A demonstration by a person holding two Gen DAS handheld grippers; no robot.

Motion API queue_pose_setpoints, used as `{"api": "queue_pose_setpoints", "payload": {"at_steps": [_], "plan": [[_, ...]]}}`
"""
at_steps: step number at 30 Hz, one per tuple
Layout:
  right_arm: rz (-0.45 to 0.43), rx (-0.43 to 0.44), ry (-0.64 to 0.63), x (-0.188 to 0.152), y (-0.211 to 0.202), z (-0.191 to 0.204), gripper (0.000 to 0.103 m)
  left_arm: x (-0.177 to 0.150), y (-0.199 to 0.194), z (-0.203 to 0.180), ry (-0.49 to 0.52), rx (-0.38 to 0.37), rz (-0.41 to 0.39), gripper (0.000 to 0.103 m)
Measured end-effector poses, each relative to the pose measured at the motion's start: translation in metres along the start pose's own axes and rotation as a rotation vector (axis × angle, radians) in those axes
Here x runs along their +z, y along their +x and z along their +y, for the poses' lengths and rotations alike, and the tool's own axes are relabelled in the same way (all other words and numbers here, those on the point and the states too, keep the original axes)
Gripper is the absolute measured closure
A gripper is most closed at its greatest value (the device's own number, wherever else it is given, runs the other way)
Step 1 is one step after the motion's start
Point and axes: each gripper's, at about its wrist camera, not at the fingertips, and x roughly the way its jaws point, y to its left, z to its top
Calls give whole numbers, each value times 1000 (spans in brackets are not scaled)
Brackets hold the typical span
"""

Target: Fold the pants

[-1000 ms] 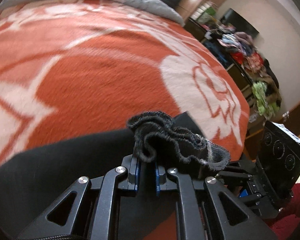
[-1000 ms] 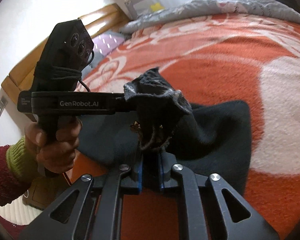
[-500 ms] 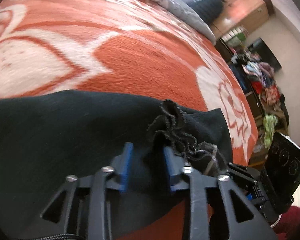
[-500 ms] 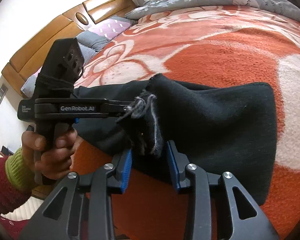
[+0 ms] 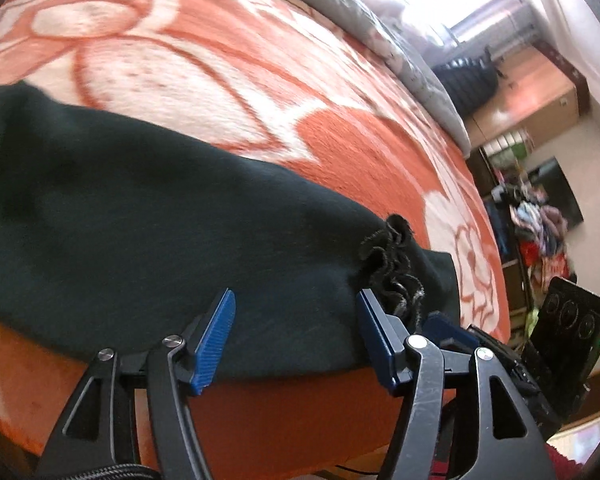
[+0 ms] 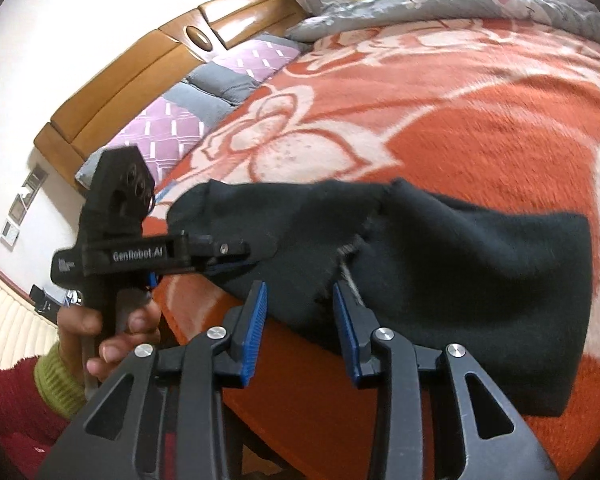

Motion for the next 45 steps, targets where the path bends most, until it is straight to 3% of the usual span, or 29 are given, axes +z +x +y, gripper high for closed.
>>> {"api": "queue_pose_setpoints", "payload": {"at_steps": [15, 23, 28, 33, 45], "plan": [[44, 54, -93, 44, 52, 38, 66, -25, -74, 69, -236, 123, -144, 37], [94, 68, -156, 74, 88, 57, 66, -25, -94, 109, -384, 131, -196, 36], [157, 80, -213, 94, 124, 73, 63, -22, -101, 130, -455, 179, -224, 33], [232, 91, -291, 111, 161, 89, 63, -20, -101, 163, -533, 177, -227, 33], [505, 184, -468, 137, 275, 112, 63, 0, -87, 183, -565, 193, -254, 29]]}}
